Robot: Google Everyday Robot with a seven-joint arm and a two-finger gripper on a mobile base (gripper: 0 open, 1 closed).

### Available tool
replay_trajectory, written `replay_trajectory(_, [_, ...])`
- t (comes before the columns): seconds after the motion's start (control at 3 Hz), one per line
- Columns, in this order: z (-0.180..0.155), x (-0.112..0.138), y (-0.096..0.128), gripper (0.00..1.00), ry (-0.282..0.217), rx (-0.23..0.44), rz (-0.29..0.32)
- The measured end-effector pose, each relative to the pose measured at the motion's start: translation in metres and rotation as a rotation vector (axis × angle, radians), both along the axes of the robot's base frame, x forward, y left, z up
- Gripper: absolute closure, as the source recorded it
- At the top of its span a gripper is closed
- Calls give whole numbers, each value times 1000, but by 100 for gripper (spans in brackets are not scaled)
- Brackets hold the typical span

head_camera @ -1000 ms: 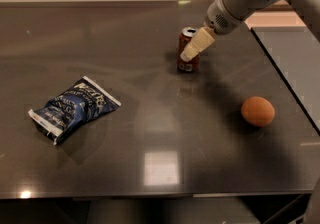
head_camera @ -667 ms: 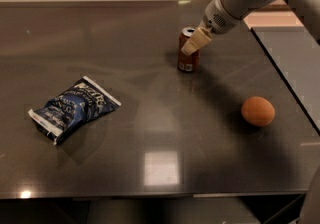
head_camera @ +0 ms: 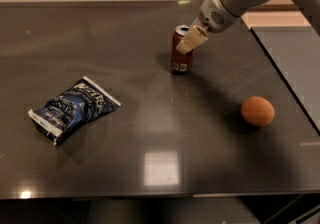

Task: Move coke can near blue chip bag

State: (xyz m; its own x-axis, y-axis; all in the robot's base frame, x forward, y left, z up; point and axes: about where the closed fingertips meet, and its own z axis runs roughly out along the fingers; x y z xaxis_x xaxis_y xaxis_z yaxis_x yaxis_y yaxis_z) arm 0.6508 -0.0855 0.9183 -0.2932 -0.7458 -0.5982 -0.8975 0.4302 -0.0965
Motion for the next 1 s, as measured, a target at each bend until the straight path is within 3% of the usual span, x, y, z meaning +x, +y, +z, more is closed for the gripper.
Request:
replay_trajectory(0.33, [15, -35, 24, 100, -5, 21, 100])
replay_trajectory(1.0, [10, -106, 75, 100, 35, 20, 302])
